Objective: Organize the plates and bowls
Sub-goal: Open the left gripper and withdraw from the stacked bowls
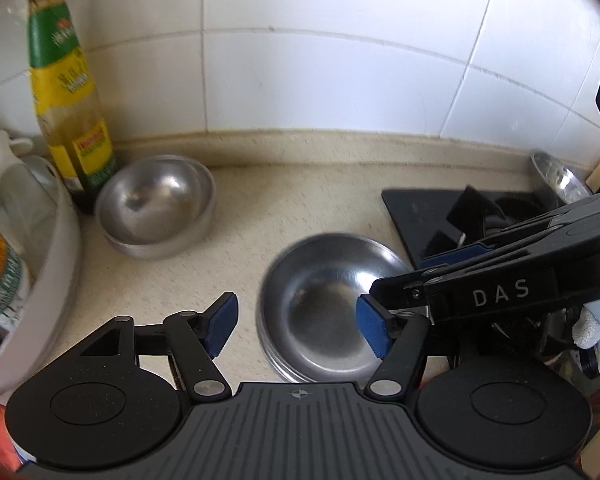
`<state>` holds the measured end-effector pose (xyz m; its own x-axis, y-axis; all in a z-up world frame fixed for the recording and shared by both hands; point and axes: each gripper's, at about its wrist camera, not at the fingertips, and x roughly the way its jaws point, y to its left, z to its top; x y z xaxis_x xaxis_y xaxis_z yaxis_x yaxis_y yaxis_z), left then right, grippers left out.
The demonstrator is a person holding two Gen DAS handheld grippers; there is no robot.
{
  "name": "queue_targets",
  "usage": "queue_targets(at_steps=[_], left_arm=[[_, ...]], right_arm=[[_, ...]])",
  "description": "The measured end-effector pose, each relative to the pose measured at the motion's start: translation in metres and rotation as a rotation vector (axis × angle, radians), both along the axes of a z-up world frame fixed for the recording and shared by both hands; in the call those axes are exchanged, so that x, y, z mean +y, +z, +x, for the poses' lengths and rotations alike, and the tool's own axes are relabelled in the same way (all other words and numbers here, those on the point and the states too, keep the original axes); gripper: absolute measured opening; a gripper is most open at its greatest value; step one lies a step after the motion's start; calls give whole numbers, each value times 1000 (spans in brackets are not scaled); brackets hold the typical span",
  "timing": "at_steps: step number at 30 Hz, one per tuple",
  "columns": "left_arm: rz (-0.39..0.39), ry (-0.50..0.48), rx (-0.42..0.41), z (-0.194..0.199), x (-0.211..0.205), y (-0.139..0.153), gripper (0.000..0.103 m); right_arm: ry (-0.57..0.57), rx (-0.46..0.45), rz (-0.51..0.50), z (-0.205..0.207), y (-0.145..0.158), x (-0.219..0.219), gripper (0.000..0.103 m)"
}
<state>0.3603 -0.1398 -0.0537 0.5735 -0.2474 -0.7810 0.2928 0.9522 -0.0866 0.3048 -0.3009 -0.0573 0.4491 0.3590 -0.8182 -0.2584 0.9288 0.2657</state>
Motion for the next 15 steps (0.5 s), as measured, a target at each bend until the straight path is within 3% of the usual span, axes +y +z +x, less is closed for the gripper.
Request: queue_targets(at_steps=[5,15], left_arm=[[-7,14,-15,-2,6,4,78],[1,98,-42,4,28,10,82]], right_arm=[[2,-54,-29,-6,9,-3,48],[11,-57,-14,-2,9,5,48]])
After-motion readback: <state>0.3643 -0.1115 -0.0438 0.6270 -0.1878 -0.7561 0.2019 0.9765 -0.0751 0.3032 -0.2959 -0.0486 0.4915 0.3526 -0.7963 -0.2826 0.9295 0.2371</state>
